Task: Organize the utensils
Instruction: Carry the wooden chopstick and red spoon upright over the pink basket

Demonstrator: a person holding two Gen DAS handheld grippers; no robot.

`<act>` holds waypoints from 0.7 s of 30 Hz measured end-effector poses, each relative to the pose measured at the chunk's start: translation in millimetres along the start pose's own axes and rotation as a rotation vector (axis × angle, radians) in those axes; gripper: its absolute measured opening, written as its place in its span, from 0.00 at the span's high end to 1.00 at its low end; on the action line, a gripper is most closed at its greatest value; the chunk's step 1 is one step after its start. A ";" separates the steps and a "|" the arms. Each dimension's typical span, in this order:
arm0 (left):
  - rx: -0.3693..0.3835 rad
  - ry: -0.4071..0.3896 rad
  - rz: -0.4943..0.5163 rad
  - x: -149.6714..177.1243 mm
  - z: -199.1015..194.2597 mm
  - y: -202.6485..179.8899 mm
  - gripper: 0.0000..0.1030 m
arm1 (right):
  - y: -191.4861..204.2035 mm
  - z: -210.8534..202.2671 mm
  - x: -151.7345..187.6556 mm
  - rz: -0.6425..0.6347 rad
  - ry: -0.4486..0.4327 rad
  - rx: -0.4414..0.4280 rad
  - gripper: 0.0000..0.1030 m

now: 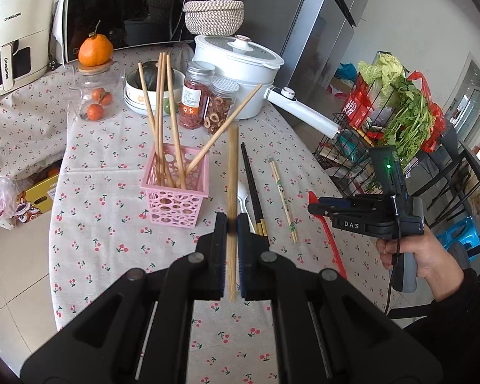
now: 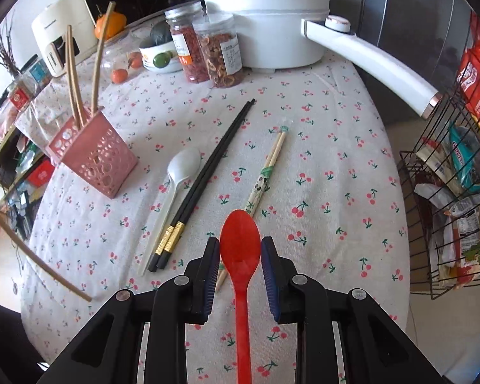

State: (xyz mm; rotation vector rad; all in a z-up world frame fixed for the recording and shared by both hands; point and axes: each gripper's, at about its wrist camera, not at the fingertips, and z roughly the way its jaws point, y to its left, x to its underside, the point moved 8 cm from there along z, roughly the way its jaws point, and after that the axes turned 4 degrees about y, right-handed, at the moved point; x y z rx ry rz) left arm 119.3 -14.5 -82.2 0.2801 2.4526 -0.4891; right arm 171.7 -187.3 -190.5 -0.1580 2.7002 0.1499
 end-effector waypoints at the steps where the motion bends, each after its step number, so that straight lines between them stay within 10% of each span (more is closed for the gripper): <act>1: 0.001 -0.019 0.003 -1.8 -5.9 -0.5 0.93 | 3.5 -9.9 -0.4 -0.003 -0.028 -0.006 0.74; 13: -0.023 -0.274 -0.012 -48.0 -63.4 6.9 0.93 | 44.3 -101.7 -29.9 -0.005 -0.361 -0.081 0.74; 21: -0.138 -0.428 -0.034 -83.5 -73.2 28.8 0.93 | 68.1 -116.6 -52.9 -0.003 -0.435 -0.134 0.74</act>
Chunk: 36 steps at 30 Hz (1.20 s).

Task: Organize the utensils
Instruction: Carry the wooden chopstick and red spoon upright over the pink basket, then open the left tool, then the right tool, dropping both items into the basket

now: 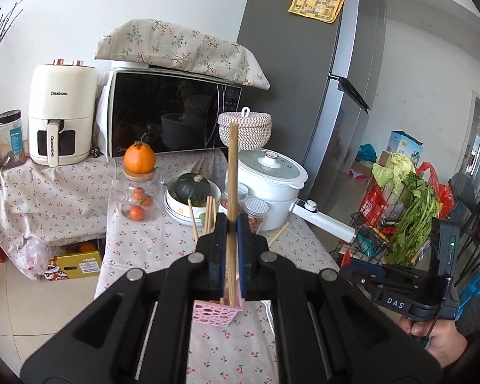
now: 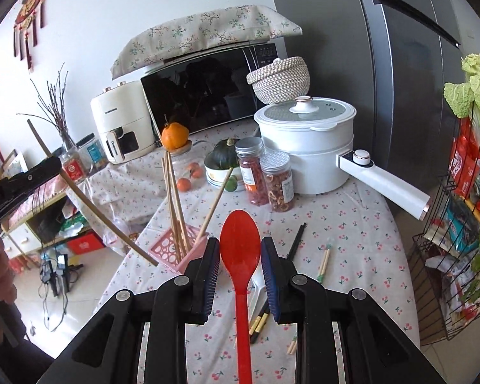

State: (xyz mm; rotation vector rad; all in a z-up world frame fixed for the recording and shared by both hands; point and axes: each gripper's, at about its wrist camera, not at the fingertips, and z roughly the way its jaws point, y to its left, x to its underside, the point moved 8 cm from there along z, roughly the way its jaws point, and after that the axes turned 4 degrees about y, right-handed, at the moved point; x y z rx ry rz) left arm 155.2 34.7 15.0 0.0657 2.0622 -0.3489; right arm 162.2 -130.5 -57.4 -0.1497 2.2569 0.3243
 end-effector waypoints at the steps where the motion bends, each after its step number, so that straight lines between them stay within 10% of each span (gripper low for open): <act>1: -0.017 -0.011 0.010 -2.0 2.9 1.5 0.93 | 1.7 1.3 -1.9 -0.001 -0.004 -0.005 0.74; 18: -0.033 0.278 -0.021 45.9 100.1 24.4 0.91 | 24.4 4.5 -40.3 0.075 -0.168 -0.035 0.74; 22: -0.026 0.301 -0.058 49.5 97.1 28.3 0.49 | 31.7 7.4 -48.3 0.092 -0.206 -0.033 0.74; 27: -0.053 0.348 -0.081 60.3 78.3 40.9 0.20 | 44.5 12.9 -66.9 0.098 -0.274 -0.019 0.74; 36: -0.097 0.468 -0.220 87.0 65.3 86.0 0.16 | 78.7 40.5 -96.0 0.090 -0.364 -0.020 0.74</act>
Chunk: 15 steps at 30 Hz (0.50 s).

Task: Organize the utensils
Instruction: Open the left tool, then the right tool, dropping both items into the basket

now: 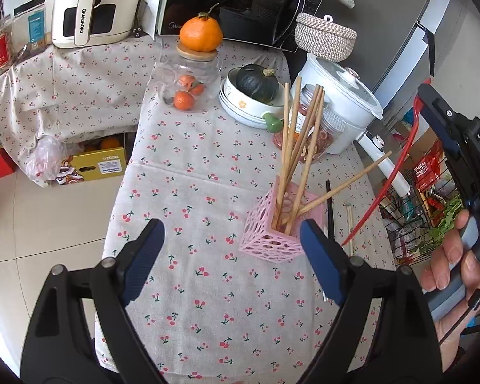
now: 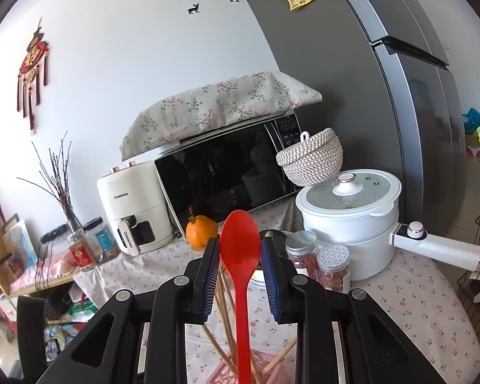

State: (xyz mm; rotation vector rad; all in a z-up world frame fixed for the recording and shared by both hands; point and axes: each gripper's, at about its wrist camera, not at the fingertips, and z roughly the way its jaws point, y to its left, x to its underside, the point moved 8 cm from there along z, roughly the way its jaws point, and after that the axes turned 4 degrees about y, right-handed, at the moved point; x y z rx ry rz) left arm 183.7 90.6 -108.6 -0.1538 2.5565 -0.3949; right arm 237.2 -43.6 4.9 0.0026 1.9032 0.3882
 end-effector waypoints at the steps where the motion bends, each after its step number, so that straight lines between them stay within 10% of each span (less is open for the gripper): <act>1: -0.004 0.005 -0.001 1.5 0.3 2.4 0.16 | 0.8 4.8 2.5 -0.011 -0.004 0.010 0.74; 15: -0.047 0.022 0.041 6.5 2.1 10.0 0.16 | -9.6 45.1 50.1 -0.027 0.093 0.070 0.67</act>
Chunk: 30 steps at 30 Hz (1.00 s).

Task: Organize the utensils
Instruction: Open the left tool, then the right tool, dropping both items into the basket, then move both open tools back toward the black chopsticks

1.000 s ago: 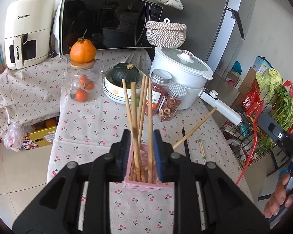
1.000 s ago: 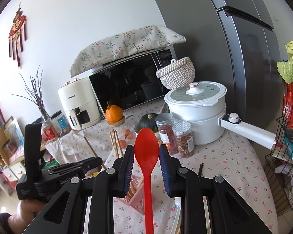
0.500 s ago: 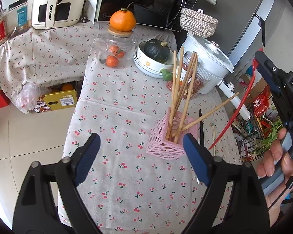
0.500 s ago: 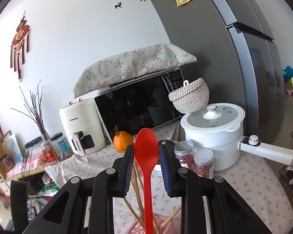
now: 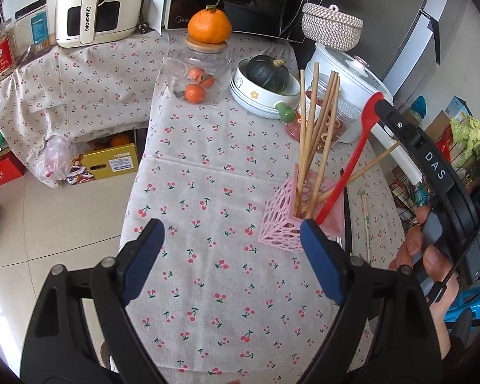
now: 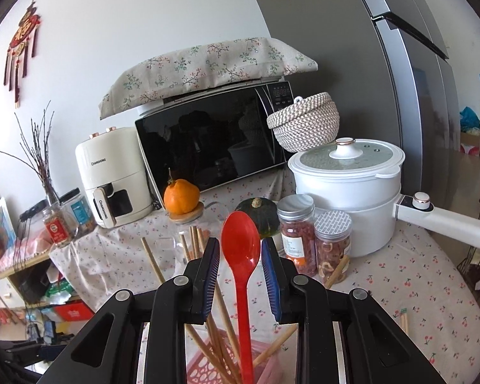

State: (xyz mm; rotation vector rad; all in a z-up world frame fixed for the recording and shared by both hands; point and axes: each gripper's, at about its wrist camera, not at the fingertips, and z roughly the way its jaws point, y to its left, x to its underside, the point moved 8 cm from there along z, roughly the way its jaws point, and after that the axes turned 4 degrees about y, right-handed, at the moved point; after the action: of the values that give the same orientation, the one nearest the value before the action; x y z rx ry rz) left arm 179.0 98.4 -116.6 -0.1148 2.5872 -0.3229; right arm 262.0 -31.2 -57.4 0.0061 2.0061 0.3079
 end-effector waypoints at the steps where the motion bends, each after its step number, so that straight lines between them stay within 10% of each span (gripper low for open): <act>1: -0.005 0.000 0.007 0.4 -0.3 -0.6 0.16 | -0.1 -0.7 2.2 -0.008 0.008 0.006 0.57; 12: -0.016 -0.002 0.087 10.4 -6.7 -24.2 0.15 | -32.3 -58.1 -1.4 -0.015 0.052 0.041 0.20; 30: -0.054 0.025 0.203 43.2 -1.4 -68.3 0.01 | -113.9 -109.1 53.2 -0.017 0.240 0.218 0.00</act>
State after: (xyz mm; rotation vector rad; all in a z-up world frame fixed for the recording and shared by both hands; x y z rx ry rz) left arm 142.4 26.3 -119.6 0.1323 2.6052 -0.1806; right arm 156.6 -157.1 -84.7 0.0939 2.2684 0.0797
